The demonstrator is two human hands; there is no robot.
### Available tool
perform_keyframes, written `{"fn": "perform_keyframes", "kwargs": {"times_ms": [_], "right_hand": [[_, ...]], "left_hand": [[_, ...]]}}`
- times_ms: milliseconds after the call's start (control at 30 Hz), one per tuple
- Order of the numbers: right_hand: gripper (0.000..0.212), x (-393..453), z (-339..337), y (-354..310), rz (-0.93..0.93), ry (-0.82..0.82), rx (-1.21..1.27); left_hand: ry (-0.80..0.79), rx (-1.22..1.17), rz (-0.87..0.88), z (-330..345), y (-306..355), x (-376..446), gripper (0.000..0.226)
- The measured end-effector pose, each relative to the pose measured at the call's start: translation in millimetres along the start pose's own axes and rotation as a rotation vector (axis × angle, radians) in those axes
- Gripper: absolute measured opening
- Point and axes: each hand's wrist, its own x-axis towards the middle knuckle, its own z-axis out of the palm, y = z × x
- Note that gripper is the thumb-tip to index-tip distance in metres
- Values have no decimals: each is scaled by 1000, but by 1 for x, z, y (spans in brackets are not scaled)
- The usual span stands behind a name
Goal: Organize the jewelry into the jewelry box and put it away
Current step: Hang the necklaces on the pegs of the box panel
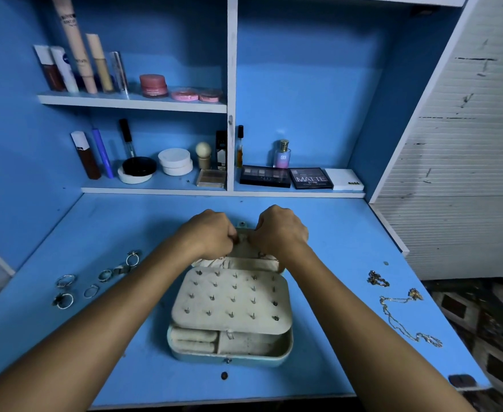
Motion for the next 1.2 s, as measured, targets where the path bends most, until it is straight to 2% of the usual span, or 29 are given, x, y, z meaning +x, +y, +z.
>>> {"fn": "perform_keyframes", "kwargs": {"times_ms": [133, 267, 367, 433, 500, 600, 867, 967, 1200], "right_hand": [[21, -1, -7, 3, -6, -42, -31], [24, -1, -17, 8, -28, -74, 30], [13, -4, -24, 10, -78, -95, 129], [3, -6, -29, 10, -102, -106, 216], [13, -6, -32, 8, -111, -130, 286], [18, -4, -30, 5, -124, -176, 386], [22, -5, -29, 7, -176, -253, 397], [22, -7, -32, 11, -165, -260, 379], [18, -13, -42, 31, -71, -206, 267]], "left_hand": [[-35, -65, 17, -3, 5, -3, 41], [-24, -265, 39, -3, 6, -6, 16], [-83, -516, 71, -4, 6, -7, 9], [-97, -590, 73, -5, 4, -6, 10], [-77, -558, 57, -5, 0, -5, 10], [-27, -481, 36, -2, -6, -4, 12], [106, -403, 39, 4, -12, -1, 13], [149, -341, 83, 9, -10, 1, 13], [141, -237, 239, 23, 3, 12, 10]]}}
